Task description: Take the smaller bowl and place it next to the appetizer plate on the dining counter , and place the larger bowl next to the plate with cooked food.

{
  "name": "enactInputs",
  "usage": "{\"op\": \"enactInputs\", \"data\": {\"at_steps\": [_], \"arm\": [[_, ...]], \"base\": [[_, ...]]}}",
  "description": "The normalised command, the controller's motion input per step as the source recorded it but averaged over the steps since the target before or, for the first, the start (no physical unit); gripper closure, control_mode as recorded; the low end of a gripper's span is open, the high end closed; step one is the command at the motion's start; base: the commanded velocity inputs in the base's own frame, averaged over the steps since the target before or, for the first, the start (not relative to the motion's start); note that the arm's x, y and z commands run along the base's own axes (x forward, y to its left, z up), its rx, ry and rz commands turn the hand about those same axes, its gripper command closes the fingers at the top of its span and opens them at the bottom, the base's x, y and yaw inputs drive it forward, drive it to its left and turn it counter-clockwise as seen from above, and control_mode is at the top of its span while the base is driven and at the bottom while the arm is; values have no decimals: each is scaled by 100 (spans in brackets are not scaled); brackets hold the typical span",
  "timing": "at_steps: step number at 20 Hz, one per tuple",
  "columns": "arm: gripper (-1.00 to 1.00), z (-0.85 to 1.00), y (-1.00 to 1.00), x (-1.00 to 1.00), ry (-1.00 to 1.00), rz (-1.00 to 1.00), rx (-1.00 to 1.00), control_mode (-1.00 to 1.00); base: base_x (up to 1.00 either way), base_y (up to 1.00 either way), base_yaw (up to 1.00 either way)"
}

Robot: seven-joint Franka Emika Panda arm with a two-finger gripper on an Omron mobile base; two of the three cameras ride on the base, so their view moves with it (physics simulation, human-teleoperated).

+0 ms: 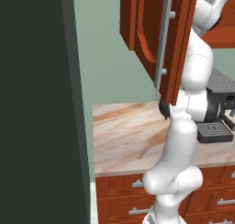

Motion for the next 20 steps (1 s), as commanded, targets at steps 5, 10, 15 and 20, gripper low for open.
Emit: {"op": "enactInputs", "data": {"at_steps": [5, 10, 15, 20], "arm": [[100, -82, 0, -16, -51, -18, 6, -100], [100, -50, -10, -98, -88, -11, 18, -100], [100, -3, -12, -100, -16, 4, 13, -100], [100, 0, -22, -100, 36, 2, 11, -100]], "base": [[0, 0, 0], [0, 0, 0], [0, 0, 0], [0, 0, 0]]}}
